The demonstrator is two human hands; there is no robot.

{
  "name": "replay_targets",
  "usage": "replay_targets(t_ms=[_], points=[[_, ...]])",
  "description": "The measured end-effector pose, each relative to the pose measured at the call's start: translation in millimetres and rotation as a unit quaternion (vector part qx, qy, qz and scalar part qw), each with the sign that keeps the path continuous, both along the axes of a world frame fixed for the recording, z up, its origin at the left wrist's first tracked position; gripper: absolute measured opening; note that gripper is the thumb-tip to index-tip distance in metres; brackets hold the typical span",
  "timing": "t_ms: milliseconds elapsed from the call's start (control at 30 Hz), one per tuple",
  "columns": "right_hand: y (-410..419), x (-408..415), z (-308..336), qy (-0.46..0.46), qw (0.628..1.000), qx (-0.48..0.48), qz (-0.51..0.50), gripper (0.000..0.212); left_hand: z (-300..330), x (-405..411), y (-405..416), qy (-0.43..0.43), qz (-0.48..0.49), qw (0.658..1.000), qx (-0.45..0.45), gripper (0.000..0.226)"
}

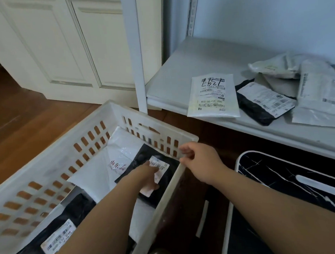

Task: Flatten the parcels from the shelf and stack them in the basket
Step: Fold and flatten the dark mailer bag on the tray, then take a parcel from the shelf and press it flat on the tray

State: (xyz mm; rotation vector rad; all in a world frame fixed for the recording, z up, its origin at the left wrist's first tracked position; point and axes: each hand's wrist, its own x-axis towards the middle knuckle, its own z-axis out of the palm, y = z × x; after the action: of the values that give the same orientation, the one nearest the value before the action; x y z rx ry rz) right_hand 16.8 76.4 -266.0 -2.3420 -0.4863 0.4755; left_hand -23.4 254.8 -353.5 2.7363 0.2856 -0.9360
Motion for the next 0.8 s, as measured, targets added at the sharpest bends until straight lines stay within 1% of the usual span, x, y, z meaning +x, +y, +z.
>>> replay_targets(t_ms=[67, 100, 133, 167, 200, 267, 333, 400, 433, 500, 567, 600, 633, 667, 733, 800], points=[[-5.8, -0.4, 6.6, 0.026, 0.999, 0.021, -0.001, 0.042, 21.4, 10.0, -3.8, -0.073, 0.054, 0.996, -0.016, 0.055], [-9.6, -1.5, 9.9, 0.036, 0.999, 0.027, -0.003, 0.042, 35.6, 15.1, -6.5, -0.12, 0.097, 0.988, -0.028, 0.043], [-15.2, -2.2, 13.7, 0.041, 0.999, 0.029, -0.01, 0.041, 53.0, 20.2, -10.9, -0.172, 0.143, 0.974, -0.046, 0.03], [-22.1, -2.6, 17.5, 0.039, 0.999, 0.03, -0.018, 0.039, 70.8, 24.8, -16.3, -0.218, 0.184, 0.956, -0.072, 0.026], [-30.0, -2.1, 21.4, 0.036, 0.998, 0.03, -0.029, 0.037, 88.5, 30.0, -22.9, -0.254, 0.224, 0.935, -0.108, 0.032], [-49.1, -1.3, 29.9, 0.034, 0.997, 0.029, -0.057, 0.035, 116.4, 41.3, -40.0, -0.292, 0.311, 0.875, -0.23, 0.042], [-70.6, -1.1, 37.3, 0.04, 0.996, 0.024, -0.082, 0.038, 134.3, 54.7, -60.4, -0.284, 0.387, 0.811, -0.334, 0.045], [-93.1, -1.2, 43.1, 0.043, 0.994, 0.018, -0.098, 0.04, 141.4, 68.4, -80.2, -0.245, 0.456, 0.75, -0.411, 0.048], [-106.3, -1.3, 46.1, 0.042, 0.994, 0.014, -0.103, 0.039, 142.8, 74.2, -90.2, -0.226, 0.484, 0.719, -0.444, 0.046], [-136.5, -1.5, 50.6, 0.031, 0.993, -0.001, -0.118, 0.036, 142.6, 83.4, -107.4, -0.211, 0.529, 0.667, -0.48, 0.033], [-168.5, -4.3, 57.3, 0.017, 0.989, -0.017, -0.145, 0.033, 140.0, 89.2, -117.7, -0.215, 0.565, 0.628, -0.49, 0.018], [-183.5, -5.6, 60.4, 0.015, 0.986, -0.021, -0.162, 0.033, 139.3, 92.4, -119.4, -0.22, 0.58, 0.611, -0.491, 0.016], [-197.8, -7.4, 63.1, 0.014, 0.984, -0.02, -0.179, 0.034, 141.2, 94.2, -121.0, -0.226, 0.588, 0.6, -0.493, 0.019], [-211.3, -8.8, 64.3, 0.013, 0.981, -0.017, -0.195, 0.034, 145.3, 95.3, -123.5, -0.242, 0.583, 0.596, -0.496, 0.022], [-233.7, -12.8, 66.9, 0.01, 0.975, -0.005, -0.223, 0.033, 157.0, 94.5, -129.1, -0.307, 0.546, 0.613, -0.481, 0.019], [-251.1, -17.7, 67.7, 0.009, 0.97, 0.017, -0.244, 0.03, 176.8, 84.0, -138.9, -0.386, 0.485, 0.631, -0.467, 0.013]])
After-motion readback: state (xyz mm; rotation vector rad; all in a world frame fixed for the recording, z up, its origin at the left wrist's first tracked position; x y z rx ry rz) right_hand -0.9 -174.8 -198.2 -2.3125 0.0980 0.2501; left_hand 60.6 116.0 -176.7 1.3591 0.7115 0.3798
